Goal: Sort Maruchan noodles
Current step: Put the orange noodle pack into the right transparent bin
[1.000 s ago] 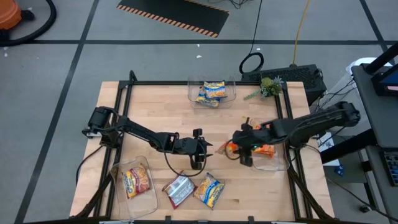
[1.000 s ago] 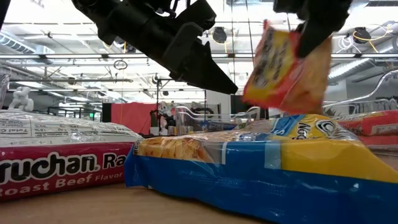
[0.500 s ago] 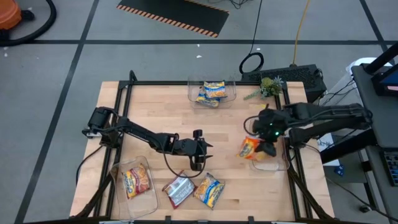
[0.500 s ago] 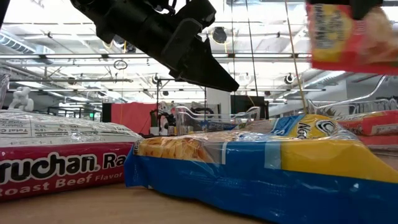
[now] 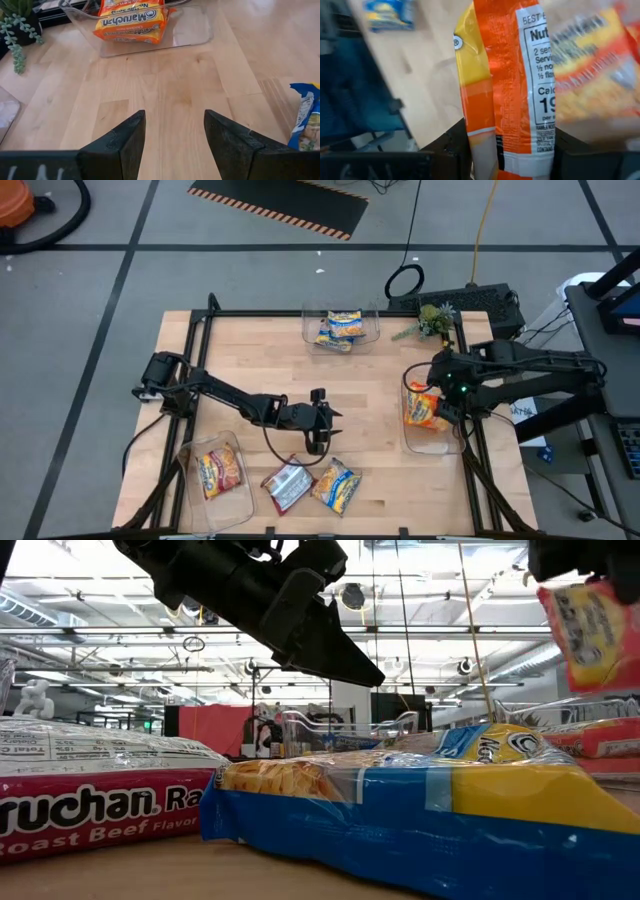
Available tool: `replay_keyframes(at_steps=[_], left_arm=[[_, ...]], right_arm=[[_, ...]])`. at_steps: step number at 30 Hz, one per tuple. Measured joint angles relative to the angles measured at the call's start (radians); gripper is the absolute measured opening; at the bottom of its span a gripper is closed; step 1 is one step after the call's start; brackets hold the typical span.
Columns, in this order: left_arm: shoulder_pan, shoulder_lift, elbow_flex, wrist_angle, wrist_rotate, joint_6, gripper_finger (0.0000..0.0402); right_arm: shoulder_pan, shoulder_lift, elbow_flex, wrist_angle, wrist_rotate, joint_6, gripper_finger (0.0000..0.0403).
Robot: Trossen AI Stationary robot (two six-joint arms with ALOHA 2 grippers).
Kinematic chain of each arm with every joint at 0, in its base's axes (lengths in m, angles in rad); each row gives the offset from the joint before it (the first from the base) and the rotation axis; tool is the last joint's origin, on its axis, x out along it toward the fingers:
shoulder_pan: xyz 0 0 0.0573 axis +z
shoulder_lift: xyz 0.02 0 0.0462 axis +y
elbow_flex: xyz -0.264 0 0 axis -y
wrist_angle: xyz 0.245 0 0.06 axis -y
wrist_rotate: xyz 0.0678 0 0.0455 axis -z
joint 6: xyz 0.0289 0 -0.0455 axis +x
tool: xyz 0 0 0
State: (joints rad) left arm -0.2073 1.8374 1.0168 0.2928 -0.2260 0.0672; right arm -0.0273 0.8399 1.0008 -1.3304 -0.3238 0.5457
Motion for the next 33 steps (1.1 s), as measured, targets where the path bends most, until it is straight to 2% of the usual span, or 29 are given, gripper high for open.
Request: replay_keyframes(at_steps=[3,13,26,33], left_arm=[[0.000,0.000,0.000,-0.001,0.000,-0.002,0.0207],[0.000,0.000,0.000,-0.011,0.000,-0.006,0.0207],[0.000,0.000,0.000,-0.023,0.000,-0.029,0.0207],[-0.004,0.000,0.000,-0.029,0.000,-0.049,0.0207]], right_arm=[[0.000,0.000,-0.004,-0.041,0.009,-0.004,0.0134],[0.022,-0.004,-0.097,0.010,0.005,0.023,0.0135],[0.170,-0.003,-0.152,0.173,0.014,0.113,0.0135],[0.252,0.000,-0.189,0.200,0.061,0.170,0.0139]])
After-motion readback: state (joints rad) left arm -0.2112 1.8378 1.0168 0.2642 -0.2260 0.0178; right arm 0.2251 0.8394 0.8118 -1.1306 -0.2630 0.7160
